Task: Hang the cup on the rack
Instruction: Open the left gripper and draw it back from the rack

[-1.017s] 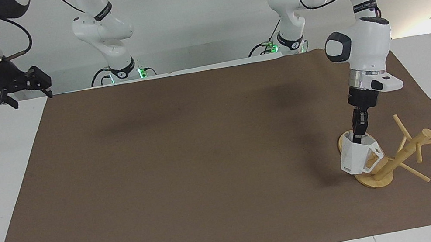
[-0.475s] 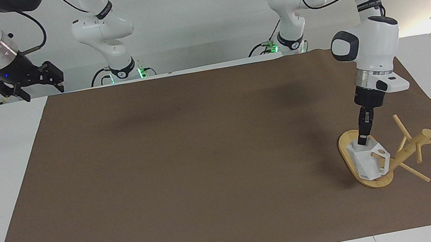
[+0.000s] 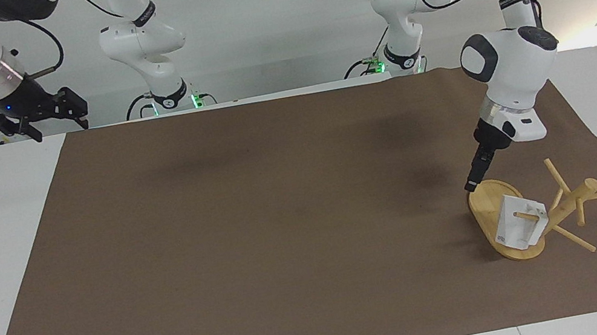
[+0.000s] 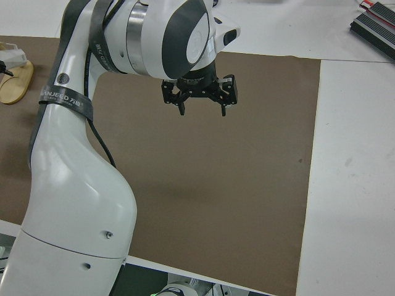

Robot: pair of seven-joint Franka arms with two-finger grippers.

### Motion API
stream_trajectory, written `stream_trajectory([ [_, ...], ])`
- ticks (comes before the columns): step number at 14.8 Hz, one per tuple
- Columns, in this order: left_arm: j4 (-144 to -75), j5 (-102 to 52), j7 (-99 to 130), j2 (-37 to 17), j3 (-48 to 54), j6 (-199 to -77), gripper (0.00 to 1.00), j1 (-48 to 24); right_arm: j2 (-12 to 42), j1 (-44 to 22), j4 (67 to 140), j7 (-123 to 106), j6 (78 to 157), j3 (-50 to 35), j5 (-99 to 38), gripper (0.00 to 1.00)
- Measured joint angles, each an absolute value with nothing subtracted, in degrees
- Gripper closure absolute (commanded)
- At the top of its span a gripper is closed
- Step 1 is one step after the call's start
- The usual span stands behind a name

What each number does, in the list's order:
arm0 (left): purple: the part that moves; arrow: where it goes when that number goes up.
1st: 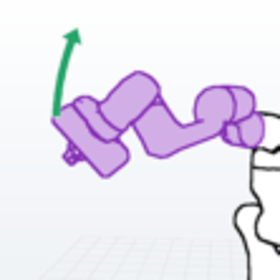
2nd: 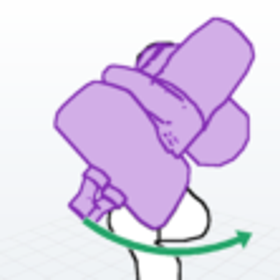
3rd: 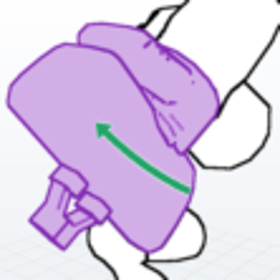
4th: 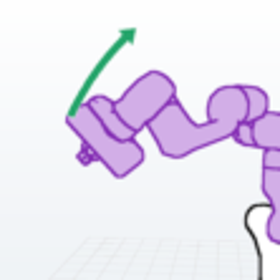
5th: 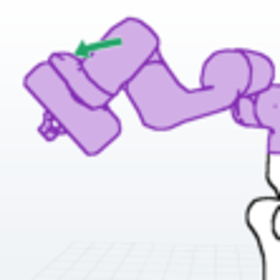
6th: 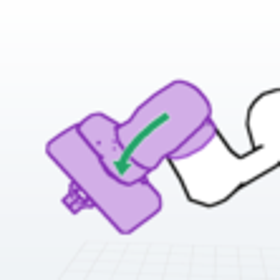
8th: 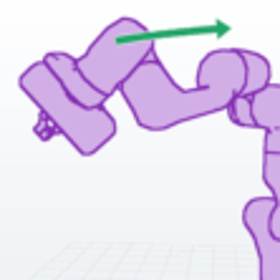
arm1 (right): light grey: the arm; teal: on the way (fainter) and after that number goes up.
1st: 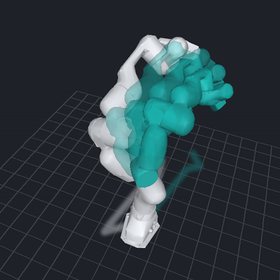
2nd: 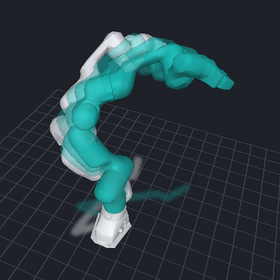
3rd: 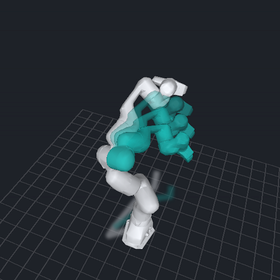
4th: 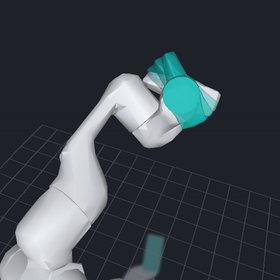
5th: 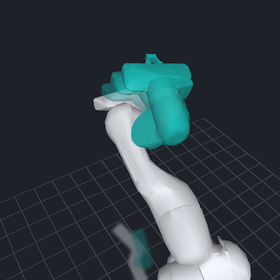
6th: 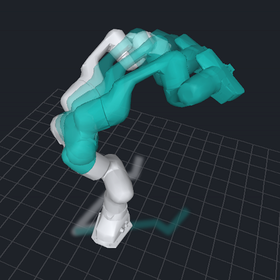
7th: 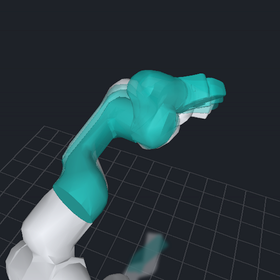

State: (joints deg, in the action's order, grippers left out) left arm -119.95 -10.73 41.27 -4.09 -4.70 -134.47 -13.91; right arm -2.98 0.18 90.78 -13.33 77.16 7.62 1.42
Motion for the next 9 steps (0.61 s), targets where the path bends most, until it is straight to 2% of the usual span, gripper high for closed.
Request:
stream_trajectory([
  [4, -113.8, -0.6, 34.1, -2.0, -4.1, -116.0, 0.00, -14.1, -3.0, 0.2, 90.8, -13.3, 77.2, 7.7, 1.4, 0.00],
  [9, -97.6, 0.8, 15.6, -2.0, -4.9, -93.3, 0.00, -13.2, -3.0, 0.2, 90.8, -13.3, 77.2, 7.7, 1.4, 0.00],
])
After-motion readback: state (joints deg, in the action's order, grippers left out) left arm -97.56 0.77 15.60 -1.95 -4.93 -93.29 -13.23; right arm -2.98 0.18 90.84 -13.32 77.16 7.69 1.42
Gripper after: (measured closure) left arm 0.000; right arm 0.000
